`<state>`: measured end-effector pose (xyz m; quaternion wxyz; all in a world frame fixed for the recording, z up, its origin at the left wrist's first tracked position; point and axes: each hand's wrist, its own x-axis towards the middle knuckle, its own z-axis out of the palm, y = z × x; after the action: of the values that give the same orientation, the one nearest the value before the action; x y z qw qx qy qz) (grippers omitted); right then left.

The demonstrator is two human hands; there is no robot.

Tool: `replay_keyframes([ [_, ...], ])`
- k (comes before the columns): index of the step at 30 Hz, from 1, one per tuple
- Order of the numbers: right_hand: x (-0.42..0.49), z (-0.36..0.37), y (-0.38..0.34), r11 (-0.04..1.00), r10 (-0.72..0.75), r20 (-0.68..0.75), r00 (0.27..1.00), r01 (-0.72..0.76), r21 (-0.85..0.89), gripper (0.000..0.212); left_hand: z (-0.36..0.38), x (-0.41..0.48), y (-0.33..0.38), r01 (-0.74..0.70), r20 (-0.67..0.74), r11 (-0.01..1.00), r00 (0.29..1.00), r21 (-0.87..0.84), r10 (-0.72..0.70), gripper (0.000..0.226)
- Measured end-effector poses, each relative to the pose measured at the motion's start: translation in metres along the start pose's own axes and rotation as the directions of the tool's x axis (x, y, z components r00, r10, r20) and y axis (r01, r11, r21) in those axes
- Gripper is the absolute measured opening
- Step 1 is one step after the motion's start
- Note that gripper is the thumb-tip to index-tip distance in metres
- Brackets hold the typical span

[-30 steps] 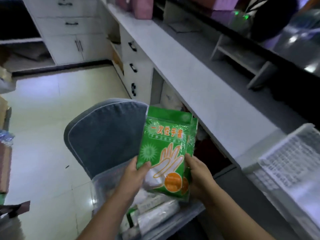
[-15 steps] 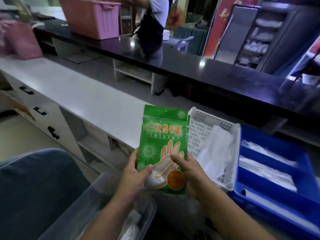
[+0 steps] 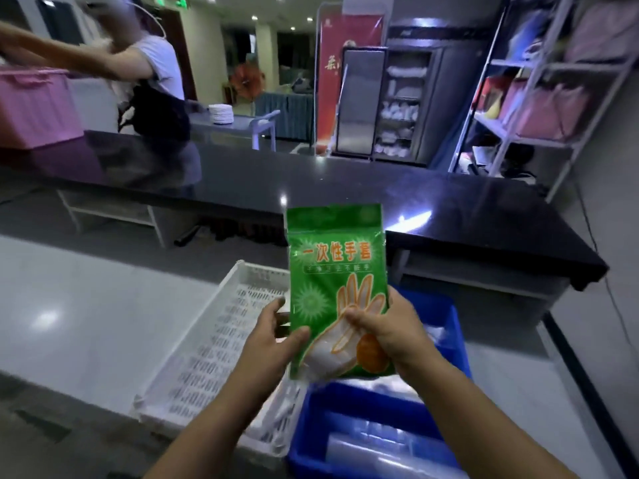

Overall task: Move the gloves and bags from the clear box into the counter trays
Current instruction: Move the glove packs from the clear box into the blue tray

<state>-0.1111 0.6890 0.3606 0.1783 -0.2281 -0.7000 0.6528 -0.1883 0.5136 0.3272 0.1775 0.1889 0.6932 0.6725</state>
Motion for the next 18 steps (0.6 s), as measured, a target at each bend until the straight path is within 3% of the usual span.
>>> replay_keyframes([
  [5, 0.028, -0.115, -0.017, 0.932, -0.170, -0.071, 0.983, 0.137, -0.336, 0.040, 0.081, 0.049, -0.012, -0.096, 0.094, 0.926, 0.993, 0.364, 0.066, 0.036],
  [10, 0.039, -0.187, -0.026, 0.826, -0.227, -0.136, 0.964, 0.117, -0.552, 0.037, 0.138, 0.099, -0.032, -0.338, 0.357, 0.534, 0.932, 0.775, 0.071, 0.036],
  [14, 0.038, -0.217, -0.025, 0.695, -0.286, -0.198, 0.938, 0.061, -0.716, 0.036, 0.170, 0.144, -0.046, -0.479, 0.513, 0.274, 0.856, 0.834, -0.067, 0.041],
  [18, 0.030, -0.233, -0.018, 0.632, -0.274, -0.221, 0.936, 0.002, -0.775, 0.038, 0.189, 0.184, -0.061, -0.524, 0.576, 0.239, 0.733, 0.818, -0.363, 0.066],
])
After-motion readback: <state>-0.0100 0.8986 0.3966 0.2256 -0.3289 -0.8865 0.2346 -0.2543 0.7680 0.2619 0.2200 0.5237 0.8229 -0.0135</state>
